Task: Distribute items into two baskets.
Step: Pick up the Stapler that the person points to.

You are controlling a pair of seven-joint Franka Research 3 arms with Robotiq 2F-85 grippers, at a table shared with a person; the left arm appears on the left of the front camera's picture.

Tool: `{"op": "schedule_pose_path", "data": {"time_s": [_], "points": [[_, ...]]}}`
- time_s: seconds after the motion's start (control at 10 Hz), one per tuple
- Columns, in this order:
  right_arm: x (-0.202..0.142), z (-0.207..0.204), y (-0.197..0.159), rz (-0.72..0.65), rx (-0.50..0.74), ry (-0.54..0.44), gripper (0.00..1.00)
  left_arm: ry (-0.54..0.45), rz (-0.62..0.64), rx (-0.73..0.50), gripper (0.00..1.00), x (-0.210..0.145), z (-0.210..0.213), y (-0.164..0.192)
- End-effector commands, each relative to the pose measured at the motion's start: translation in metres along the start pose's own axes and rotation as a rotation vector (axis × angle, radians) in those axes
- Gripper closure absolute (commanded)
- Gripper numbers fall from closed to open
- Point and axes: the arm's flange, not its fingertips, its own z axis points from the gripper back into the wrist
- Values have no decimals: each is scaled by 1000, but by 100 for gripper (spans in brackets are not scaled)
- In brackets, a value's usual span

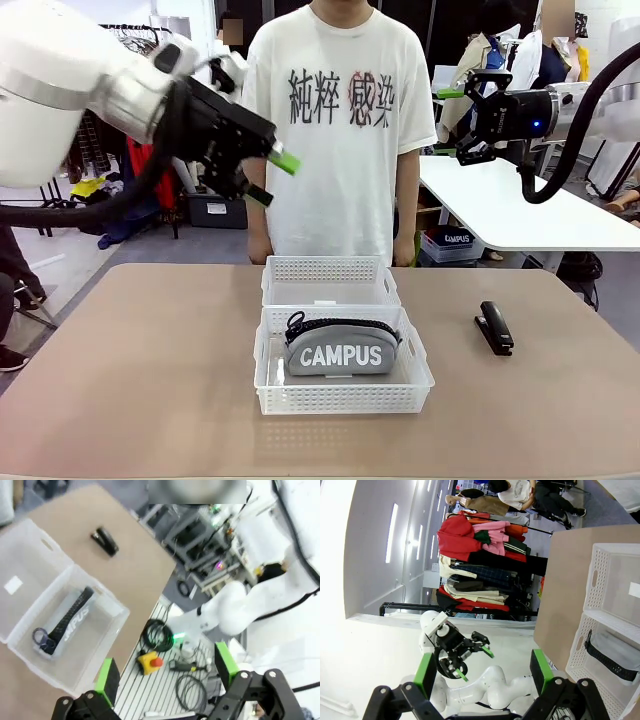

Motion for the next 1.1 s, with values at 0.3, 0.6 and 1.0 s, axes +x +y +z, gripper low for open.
{"op": "schedule_pose_path", "data": {"time_s": [0.3, 0.6, 1.0], "points": [[0, 0, 2, 3, 2, 0, 0, -266, 209, -94, 0, -27, 69, 24], [0, 0, 2, 3, 2, 0, 0, -238, 286, -163, 0, -9, 98, 66], [0, 0, 2, 3, 2, 0, 0, -246, 284, -134, 0, -18, 100, 72]]}}
